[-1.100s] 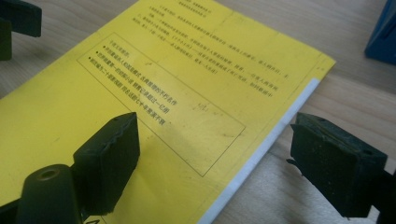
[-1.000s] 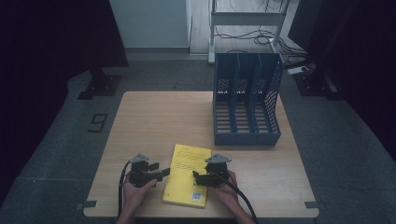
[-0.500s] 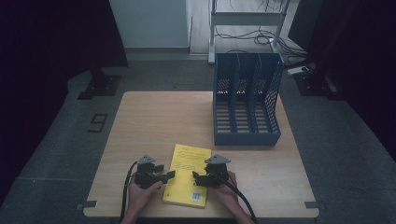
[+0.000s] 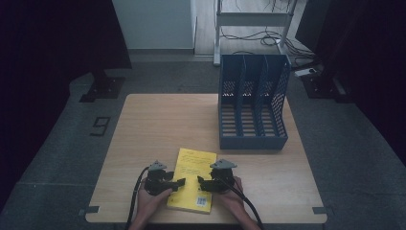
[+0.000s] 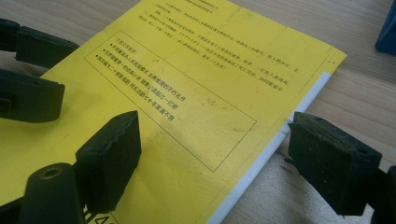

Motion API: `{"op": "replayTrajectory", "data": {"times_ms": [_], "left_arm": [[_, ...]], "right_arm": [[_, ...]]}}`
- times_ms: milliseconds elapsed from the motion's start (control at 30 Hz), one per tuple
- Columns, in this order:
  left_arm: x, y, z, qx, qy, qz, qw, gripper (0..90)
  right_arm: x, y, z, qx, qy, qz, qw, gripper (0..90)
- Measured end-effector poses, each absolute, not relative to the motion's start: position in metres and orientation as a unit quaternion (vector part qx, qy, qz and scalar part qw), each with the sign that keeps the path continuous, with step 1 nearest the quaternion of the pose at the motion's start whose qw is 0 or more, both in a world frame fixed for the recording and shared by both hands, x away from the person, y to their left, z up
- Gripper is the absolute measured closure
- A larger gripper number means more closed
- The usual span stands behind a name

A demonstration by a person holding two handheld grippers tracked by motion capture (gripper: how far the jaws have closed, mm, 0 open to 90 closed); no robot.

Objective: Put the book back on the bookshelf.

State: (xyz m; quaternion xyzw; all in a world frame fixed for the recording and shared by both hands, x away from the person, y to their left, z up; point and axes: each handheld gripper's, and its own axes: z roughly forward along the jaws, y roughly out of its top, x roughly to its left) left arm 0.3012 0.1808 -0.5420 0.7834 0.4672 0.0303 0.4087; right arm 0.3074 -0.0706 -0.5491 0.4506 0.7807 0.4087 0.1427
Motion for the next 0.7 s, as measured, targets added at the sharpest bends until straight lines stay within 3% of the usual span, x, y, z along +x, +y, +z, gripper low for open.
{"op": "replayTrajectory", "data": {"times_ms": [700], "left_arm": [[0.2965, 0.1716, -0.5388, 0.776, 0.488, 0.043, 0.398, 31.1]], "right_arm": [[0.3056, -0.0710, -0.5514, 0.452, 0.775, 0.417, 0.147, 17.0]]}}
